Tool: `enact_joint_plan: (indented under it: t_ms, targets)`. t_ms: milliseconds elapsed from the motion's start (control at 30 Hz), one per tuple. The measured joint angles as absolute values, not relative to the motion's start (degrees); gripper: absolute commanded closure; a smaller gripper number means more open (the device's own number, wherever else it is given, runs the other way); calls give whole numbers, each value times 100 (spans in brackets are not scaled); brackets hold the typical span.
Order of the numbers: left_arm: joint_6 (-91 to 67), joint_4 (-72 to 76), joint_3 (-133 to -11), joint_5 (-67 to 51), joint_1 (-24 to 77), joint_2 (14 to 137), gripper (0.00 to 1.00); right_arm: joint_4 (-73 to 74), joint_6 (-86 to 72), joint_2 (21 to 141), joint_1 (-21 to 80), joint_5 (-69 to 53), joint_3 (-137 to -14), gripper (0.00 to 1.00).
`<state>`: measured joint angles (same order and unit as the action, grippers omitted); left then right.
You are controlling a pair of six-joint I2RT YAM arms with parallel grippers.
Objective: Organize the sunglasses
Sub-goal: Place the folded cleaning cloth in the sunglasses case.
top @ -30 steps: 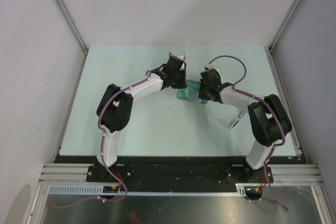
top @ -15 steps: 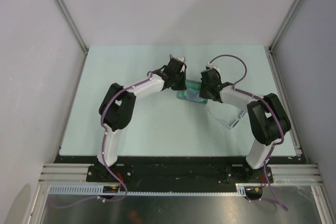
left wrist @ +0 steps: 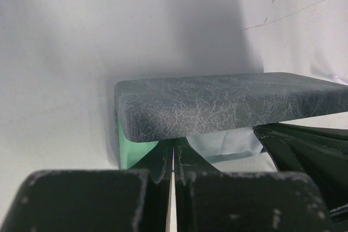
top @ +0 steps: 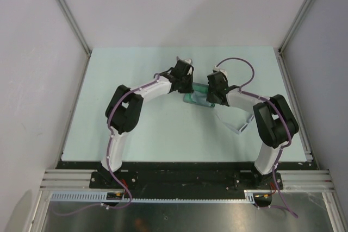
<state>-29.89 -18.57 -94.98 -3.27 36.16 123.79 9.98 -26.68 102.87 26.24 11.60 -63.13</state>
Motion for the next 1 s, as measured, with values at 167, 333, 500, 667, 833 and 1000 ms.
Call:
enact_joint_plan:
  t_ms: [167, 333, 500, 667, 833, 1000]
  targets:
    - [-2989, -1859, -9494, -320, 3618, 12396, 100, 1009, -2670, 10296, 2624, 1157, -6313, 94]
    - [-2989, -1861, -9483, -318, 3618, 12396, 100, 1052, -2672, 10296, 2624, 1157, -6313, 94]
    - [-2989, -1863, -9483, -314, 3618, 12398, 100, 1164, -2698, 10296, 2624, 1160, -6313, 94]
    - [-2980, -1868, -9483, -314, 3618, 12416, 99, 1251, -2738, 10298, 2624, 1192, -6313, 93]
    - [-2945, -1879, -9452, -309, 3618, 12440, 100, 1260, -2744, 10298, 2626, 1293, -6313, 91]
    - [-2936, -1905, -9424, -261, 3618, 12442, 100, 1251, -2742, 10298, 2626, 1337, -6313, 90]
